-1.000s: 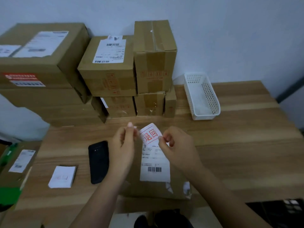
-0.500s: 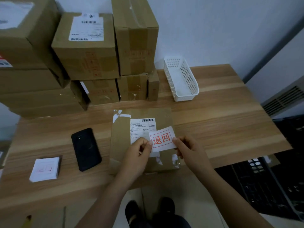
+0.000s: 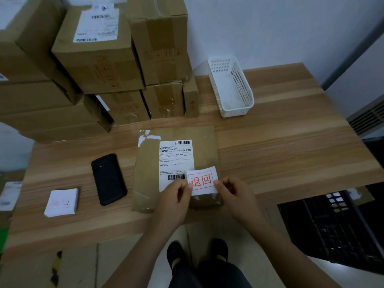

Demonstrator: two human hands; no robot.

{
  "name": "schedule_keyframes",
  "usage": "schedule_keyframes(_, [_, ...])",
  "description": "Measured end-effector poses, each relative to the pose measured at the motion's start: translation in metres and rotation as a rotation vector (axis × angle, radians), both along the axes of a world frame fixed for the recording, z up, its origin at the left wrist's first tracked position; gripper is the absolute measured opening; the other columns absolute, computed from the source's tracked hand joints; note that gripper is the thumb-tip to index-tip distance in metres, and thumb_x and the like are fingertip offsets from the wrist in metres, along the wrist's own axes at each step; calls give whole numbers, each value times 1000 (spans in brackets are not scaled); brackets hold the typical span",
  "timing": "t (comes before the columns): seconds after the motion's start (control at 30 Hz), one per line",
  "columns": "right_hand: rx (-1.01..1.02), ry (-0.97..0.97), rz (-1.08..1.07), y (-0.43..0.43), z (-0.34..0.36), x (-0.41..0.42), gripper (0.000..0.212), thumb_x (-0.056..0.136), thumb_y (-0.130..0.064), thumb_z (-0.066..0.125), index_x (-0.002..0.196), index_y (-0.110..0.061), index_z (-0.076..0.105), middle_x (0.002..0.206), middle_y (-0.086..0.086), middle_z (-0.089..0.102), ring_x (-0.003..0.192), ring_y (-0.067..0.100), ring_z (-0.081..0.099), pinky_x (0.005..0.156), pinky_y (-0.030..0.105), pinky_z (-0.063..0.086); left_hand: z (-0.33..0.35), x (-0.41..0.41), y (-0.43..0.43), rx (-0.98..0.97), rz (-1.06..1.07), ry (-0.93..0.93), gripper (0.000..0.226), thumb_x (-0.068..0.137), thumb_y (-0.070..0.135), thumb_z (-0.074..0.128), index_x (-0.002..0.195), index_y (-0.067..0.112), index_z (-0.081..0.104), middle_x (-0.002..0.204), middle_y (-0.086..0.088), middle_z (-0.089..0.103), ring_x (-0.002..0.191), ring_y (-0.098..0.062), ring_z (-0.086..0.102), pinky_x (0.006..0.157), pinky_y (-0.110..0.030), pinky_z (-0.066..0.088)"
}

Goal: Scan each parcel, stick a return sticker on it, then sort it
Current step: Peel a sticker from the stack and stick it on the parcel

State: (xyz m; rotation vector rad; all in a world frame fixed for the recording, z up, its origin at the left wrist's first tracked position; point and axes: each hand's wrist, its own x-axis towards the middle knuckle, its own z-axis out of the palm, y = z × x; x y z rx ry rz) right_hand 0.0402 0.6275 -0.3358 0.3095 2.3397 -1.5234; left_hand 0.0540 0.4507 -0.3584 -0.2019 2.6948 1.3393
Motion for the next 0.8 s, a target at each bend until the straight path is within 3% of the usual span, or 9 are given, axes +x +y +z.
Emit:
schedule_keyframes(0.17, [390, 173, 186, 1, -25, 12, 17, 95, -39, 54, 88, -25, 57, 89, -14, 61, 80, 1, 59, 67, 23, 54, -14, 4, 4, -394, -96, 128, 26, 99, 34, 45, 78, 21, 46, 81, 8, 55, 74, -6, 48, 60, -23, 40])
schedule_keyframes(0.27, [473, 287, 206, 1, -37, 17, 17, 95, -37, 54, 85, -23, 53, 92, -8, 64, 80, 7, 60, 64, 26, 54, -19, 8, 8, -509, -104, 129, 22, 101, 35, 40, 93, 20, 54, 88, 6, 57, 77, -7, 43, 64, -20, 27])
schedule_keyframes(0.37, [517, 328, 215, 2, -43, 19, 21, 96, -38, 52, 87, -19, 55, 93, -5, 65, 81, 9, 60, 65, 29, 55, -23, 11, 10, -555, -112, 136, 31, 101, 36, 38, 104, 15, 60, 93, 4, 59, 79, -7, 39, 69, -20, 26])
schedule_keyframes(0.53, [539, 346, 210, 2, -44, 22, 17, 97, -36, 51, 86, -23, 51, 91, -5, 63, 79, 9, 57, 67, 29, 53, -22, 11, 13, -605, -134, 132, 29, 102, 36, 37, 100, 16, 58, 94, 3, 57, 81, -10, 38, 70, -22, 27])
schedule_keyframes(0.67, [609, 330, 205, -1, -47, 21, 20, 96, -38, 52, 83, -23, 45, 85, -5, 58, 76, 12, 56, 66, 29, 50, -19, 9, 15, -670, -165, 63, 35, 102, 41, 33, 112, 17, 55, 105, 2, 56, 95, -12, 45, 78, -23, 33])
schedule_keyframes(0.73, [634, 284, 156, 1, -50, 19, 24, 95, -41, 53, 84, -22, 44, 84, -5, 52, 77, 12, 52, 66, 29, 48, -19, 10, 14, -705, -150, 46, 36, 101, 46, 32, 108, 18, 53, 107, 3, 54, 98, -12, 46, 81, -21, 33])
schedule_keyframes(0.8, [697, 373, 157, 3, -53, 16, 20, 94, -38, 54, 89, -21, 47, 91, -4, 51, 83, 14, 51, 69, 27, 42, -19, 11, 12, -638, -112, 181, 32, 98, 43, 42, 98, 15, 56, 102, -1, 58, 92, -17, 51, 78, -26, 40])
